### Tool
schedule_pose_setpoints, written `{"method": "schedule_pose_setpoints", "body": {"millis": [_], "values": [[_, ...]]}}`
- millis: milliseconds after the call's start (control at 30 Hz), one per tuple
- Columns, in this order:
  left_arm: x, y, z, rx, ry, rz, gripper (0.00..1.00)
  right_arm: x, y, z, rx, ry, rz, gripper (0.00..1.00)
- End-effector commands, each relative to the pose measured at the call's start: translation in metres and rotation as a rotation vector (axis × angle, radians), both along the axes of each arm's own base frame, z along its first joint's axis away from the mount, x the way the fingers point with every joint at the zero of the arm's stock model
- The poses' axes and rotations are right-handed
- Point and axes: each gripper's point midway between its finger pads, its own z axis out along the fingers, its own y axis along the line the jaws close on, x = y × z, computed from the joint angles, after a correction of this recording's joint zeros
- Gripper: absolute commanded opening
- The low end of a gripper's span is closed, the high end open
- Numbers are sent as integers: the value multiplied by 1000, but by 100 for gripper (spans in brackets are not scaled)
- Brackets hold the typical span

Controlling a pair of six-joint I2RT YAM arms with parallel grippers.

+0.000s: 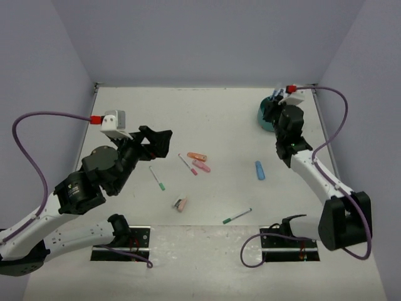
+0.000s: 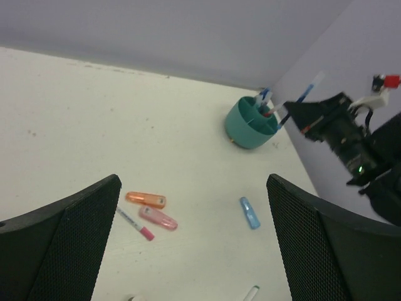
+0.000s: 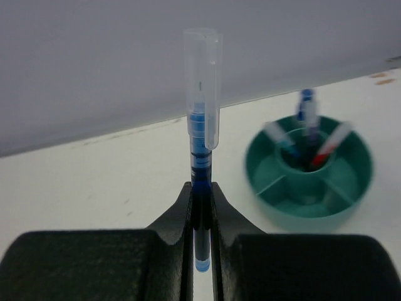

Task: Sort the stationery into containers
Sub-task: Place the pen in the storage box.

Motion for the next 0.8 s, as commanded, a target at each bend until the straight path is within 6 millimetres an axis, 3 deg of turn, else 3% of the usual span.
{"method": "schedule_pose_setpoints", "body": {"millis": [0, 67, 133, 367, 600, 667, 767], "values": [[-6, 3, -68, 230, 134, -27, 100, 48, -92, 34, -56, -91, -337, 0], [-9, 12, -80, 248, 154, -10, 100, 74, -110, 11, -98, -51, -346, 0], [-12, 19, -85, 236, 158, 2, 100, 86, -115, 11, -129, -66, -342, 0], [-16, 29, -87, 218, 129, 9, 100, 118, -110, -10, -172, -72, -280, 0], [-13, 30, -99, 254, 142, 25, 100, 126, -100, -40, -159, -19, -221, 1], [-13, 29, -101, 262, 144, 26, 100, 127, -100, -49, -161, 0, -218, 8], [-13, 30, -102, 265, 144, 25, 100, 128, -95, -57, -157, 12, -191, 11]]}}
